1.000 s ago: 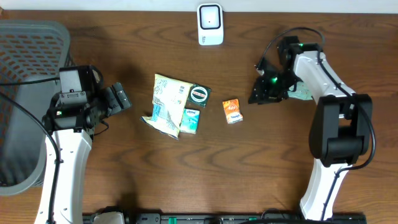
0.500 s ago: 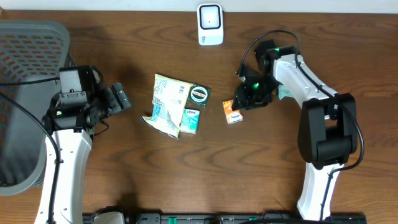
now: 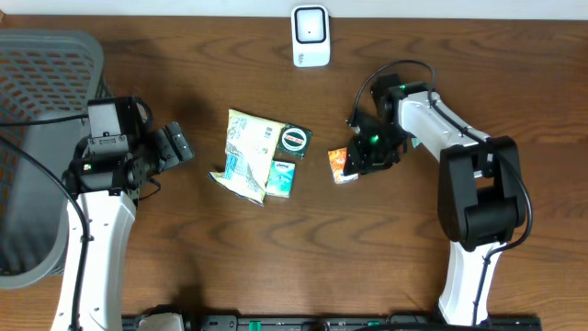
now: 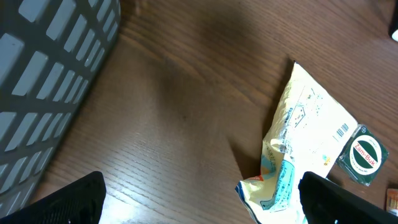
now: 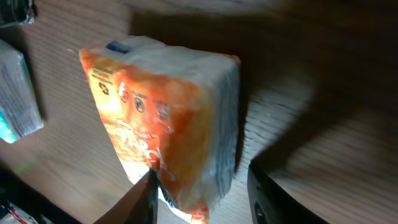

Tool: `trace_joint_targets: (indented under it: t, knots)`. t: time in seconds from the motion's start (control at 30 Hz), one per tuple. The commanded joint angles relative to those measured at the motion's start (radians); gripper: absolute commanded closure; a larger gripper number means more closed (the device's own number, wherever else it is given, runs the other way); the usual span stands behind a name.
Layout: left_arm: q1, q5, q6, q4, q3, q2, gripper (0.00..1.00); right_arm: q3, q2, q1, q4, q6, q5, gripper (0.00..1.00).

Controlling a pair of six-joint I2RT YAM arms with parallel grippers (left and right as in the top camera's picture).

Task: Scan the item barcode
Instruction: 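Regrasp the orange Kleenex pack with the right gripper and lift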

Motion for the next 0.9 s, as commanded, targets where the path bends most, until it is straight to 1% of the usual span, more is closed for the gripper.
trace_joint_targets:
  t: [0.0,0.03,0.07,0.1,0.17,0.3,0.37,0.43,0.63,0.77,0.87]
  knots:
    - [0.003,0.002,-0.002,-0.003,0.001,0.002,0.02,-0.016,0.008,0.016,0.026,0.012,-0.013,0.64]
    - [0.003,0.002,-0.002,-0.003,0.001,0.002,0.02,-0.021,0.008,0.016,0.036,0.019,-0.011,0.67]
    - [0.003,0.002,-0.002,-0.003,0.001,0.002,0.02,-0.026,0.008,0.016,0.046,0.027,-0.008,0.72]
    - [0.003,0.002,-0.002,-0.003,0.001,0.002,0.02,-0.032,0.008,0.016,0.055,0.037,-0.001,0.83]
    - [0.003,0.002,-0.002,-0.003,0.001,0.002,0.02,-0.043,0.009,0.016,0.066,0.042,0.009,0.99]
    - [0.003,0.002,-0.002,-0.003,0.001,0.002,0.02,-0.05,0.009,0.016,0.07,0.044,0.009,0.99]
    - [0.003,0.002,-0.002,-0.003,0.001,0.002,0.02,-0.048,0.008,0.016,0.067,0.043,-0.025,0.99]
    - [0.003,0.002,-0.002,-0.003,0.001,0.002,0.02,-0.038,0.002,0.008,0.055,0.015,-0.122,0.99]
    - [0.003,0.002,-0.002,-0.003,0.001,0.002,0.02,0.045,-0.043,-0.066,-0.016,-0.139,-0.547,0.99]
    - [0.003,0.002,-0.002,-0.003,0.001,0.002,0.02,0.089,-0.076,-0.125,-0.075,-0.227,-0.75,0.99]
    - [0.003,0.002,-0.002,-0.003,0.001,0.002,0.02,0.1,-0.092,-0.163,-0.1,-0.268,-0.864,0.99]
